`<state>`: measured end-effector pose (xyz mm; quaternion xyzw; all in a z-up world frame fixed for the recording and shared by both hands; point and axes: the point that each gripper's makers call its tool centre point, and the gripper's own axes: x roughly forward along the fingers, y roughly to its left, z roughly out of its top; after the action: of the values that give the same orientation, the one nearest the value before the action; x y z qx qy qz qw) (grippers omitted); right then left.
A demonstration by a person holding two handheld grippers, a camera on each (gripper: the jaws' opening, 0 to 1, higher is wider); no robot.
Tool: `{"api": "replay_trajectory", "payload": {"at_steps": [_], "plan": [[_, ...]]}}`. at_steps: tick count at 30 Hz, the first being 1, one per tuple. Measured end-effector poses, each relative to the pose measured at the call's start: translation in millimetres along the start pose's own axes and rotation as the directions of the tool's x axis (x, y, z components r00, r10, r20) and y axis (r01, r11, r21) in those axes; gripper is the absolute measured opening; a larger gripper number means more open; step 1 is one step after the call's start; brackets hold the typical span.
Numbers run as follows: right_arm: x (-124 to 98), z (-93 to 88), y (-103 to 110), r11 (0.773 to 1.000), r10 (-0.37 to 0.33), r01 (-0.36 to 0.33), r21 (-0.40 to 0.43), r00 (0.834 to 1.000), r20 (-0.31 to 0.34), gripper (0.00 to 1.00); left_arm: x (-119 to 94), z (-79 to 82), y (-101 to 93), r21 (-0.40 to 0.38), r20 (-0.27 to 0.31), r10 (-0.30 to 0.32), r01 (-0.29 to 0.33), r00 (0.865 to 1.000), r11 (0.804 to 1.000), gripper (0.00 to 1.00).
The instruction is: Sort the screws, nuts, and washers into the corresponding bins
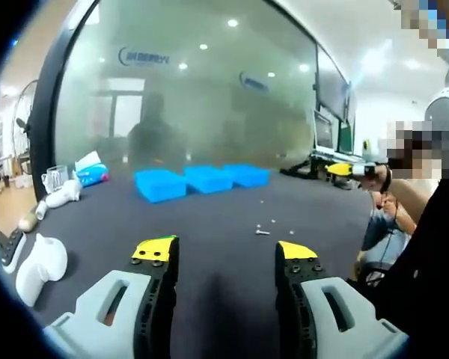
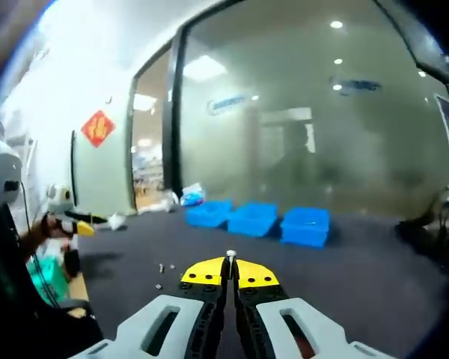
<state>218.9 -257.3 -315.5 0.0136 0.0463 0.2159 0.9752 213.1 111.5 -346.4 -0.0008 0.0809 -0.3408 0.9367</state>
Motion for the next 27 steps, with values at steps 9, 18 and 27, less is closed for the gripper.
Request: {"api": "replay_trajectory", "payload": {"at_steps": [9,18,27], "plan": [[4,12.9,-12,0.999,-0.042,0.043,-0.011,0.998,0.048,0.01,-2,2.6,-3.2,0.005,0.006,-0.003,0.003,1.0,1.0,0.5],[44,40.5,-48,0.994,-0.095,0.1,-0.035,0.988,0.119,0.01,-2,0.5,-3.9,-0.002,0.007,-0.006,0.006,1.0,1.0,0.5],[122,57.7,-78,0.992,-0.121,0.125,-0.028,0.987,0.101,0.01,-3,-1.6,-1.9,-0.005,0.003,-0.001,0.001,1.0,1.0,0.5]]}}
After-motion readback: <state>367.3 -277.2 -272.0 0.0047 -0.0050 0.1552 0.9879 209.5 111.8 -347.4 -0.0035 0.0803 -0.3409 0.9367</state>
